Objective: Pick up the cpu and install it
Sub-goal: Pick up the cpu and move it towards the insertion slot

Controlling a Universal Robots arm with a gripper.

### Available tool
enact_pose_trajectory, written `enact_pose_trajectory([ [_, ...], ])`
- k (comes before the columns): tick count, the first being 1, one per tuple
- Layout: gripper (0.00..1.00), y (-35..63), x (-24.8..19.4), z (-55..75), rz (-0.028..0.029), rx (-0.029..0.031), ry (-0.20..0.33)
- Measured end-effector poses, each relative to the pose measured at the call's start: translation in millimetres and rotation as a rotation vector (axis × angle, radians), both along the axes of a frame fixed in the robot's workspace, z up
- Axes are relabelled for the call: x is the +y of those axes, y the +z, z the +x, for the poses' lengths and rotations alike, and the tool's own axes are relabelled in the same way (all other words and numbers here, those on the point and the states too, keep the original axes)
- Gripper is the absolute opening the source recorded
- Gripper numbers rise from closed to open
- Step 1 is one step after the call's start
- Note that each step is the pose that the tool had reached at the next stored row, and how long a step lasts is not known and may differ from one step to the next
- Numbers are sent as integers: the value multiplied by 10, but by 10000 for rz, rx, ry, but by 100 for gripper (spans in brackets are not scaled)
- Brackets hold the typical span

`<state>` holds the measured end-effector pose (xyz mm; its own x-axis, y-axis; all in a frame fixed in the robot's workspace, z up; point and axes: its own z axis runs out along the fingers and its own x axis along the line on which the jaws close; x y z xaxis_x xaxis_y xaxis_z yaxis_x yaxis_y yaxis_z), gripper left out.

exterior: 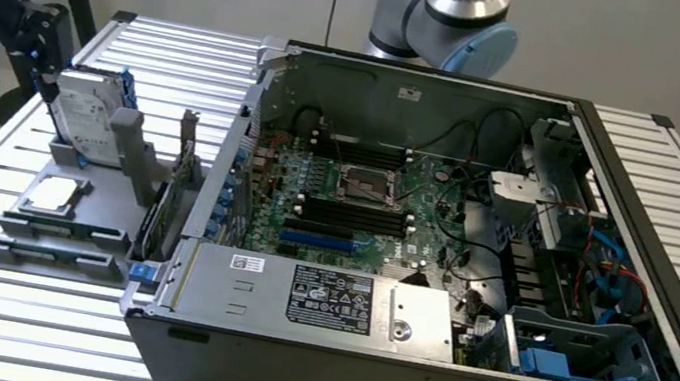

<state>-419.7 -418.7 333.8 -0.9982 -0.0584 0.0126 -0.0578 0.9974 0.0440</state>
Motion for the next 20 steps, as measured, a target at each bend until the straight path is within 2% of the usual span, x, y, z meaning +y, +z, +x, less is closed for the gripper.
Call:
enact_pose_trajectory([
  [12,65,-219,-122,55,1,-1,0],
  [17,65,-309,-153,77,-1,0,0],
  [20,65,-364,-154,77,0,0,-12],
])
